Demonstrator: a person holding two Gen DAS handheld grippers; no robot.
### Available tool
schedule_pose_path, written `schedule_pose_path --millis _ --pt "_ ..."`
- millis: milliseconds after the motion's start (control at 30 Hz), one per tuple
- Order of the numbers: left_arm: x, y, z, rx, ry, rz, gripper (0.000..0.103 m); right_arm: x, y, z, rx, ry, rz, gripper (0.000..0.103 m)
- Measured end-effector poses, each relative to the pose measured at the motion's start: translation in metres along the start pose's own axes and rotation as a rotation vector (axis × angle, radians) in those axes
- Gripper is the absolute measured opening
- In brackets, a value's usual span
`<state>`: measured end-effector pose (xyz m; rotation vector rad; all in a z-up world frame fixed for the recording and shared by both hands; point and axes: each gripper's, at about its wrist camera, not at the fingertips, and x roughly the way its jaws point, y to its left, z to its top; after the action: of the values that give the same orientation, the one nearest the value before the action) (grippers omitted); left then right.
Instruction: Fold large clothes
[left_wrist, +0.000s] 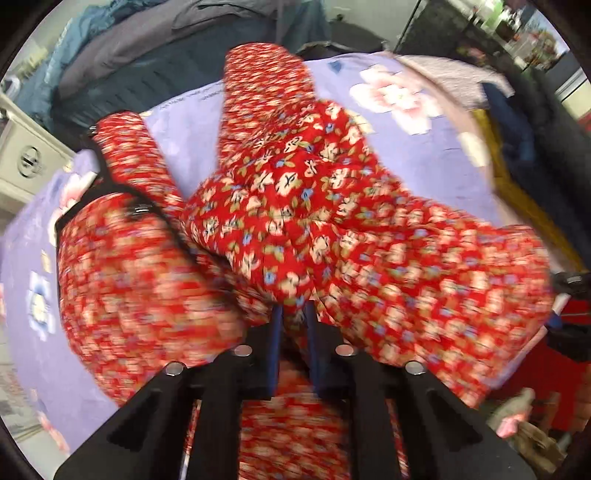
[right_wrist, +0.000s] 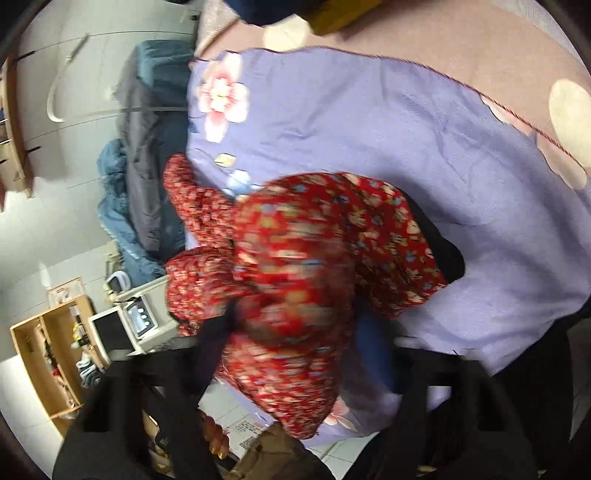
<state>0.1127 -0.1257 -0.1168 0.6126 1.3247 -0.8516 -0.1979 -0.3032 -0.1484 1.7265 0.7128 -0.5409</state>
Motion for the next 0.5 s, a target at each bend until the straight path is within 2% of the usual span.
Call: schedule_pose_path --millis 33,167,267,367,433,467,500 --pt "-0.005 -0.001 -0.004 0.0 -0.004 -0.002 0.011 -0.002 0.005 -0.001 -0.042 0.005 0.005 0.033" --pt "-0.01 0.0 -0.028 -0.012 0.01 -0.015 0.003 -0.008 0.012 -0.012 -0.147 0.044 0.011 0.028" --pt "-0.007 -0.002 -0.055 -0.026 0.059 -0.021 0.002 -0.017 0.011 -0.026 -0.232 0.095 -0.019 0.026" --pt "-0.015 -0.008 -0.081 -0.011 0.073 -0.027 0.003 -0.029 -0.005 -0.053 -0.379 0.196 -0.148 0.024" --pt "-0.029 -0.009 -0.084 -0.005 0.043 -0.03 0.006 -0.031 -0.029 -0.066 -0.39 0.274 -0.219 0.023" --pt "-0.035 -0.009 -0.081 0.0 0.024 -0.03 0.023 -0.031 -0.043 -0.071 -0.375 0.314 -0.247 0.023" --pt "-0.048 -0.008 -0.074 0.007 -0.023 -0.025 0.063 -0.029 -0.062 -0.076 -0.342 0.364 -0.275 0.023"
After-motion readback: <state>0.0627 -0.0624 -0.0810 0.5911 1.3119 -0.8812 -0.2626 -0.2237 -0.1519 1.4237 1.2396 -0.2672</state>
